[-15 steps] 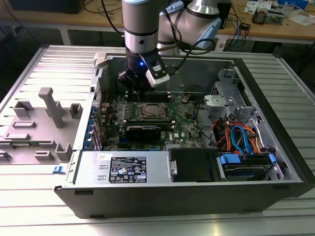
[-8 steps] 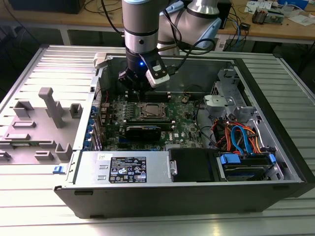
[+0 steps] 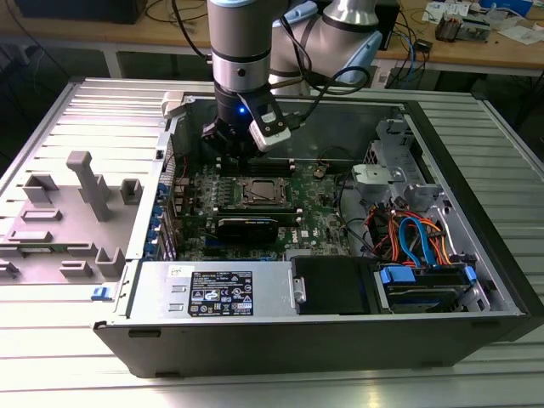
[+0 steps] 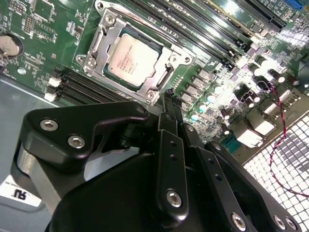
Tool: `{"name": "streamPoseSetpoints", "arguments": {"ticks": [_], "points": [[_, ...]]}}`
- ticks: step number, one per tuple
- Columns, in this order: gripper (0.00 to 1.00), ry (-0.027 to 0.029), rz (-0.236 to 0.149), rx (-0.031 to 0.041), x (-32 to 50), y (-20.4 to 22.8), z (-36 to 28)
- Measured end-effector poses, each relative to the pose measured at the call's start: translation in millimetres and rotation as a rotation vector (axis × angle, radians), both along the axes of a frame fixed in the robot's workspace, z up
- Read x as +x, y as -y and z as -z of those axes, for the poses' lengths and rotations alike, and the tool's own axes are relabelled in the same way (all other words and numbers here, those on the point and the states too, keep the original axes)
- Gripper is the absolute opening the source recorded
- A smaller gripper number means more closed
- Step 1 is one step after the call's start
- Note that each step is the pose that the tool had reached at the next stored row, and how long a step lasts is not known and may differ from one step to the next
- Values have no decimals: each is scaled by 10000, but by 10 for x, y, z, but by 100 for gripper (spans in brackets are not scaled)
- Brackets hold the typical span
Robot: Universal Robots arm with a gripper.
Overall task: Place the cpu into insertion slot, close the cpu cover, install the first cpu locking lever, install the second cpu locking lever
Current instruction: 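Install the first cpu locking lever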
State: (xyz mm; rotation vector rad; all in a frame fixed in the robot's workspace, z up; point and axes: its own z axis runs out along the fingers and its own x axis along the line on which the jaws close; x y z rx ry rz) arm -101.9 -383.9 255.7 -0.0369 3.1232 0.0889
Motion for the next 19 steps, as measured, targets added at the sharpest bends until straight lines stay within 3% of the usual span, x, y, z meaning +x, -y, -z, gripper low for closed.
{"name": "streamPoseSetpoints", "arguments": {"ticks": [4, 8, 15, 19], "points": [[11, 2, -538, 1, -11, 1, 2], [11, 3, -585, 24, -127, 1, 4], [11, 2, -692, 26, -252, -1, 4], [11, 2, -748, 29, -293, -54, 3]]}}
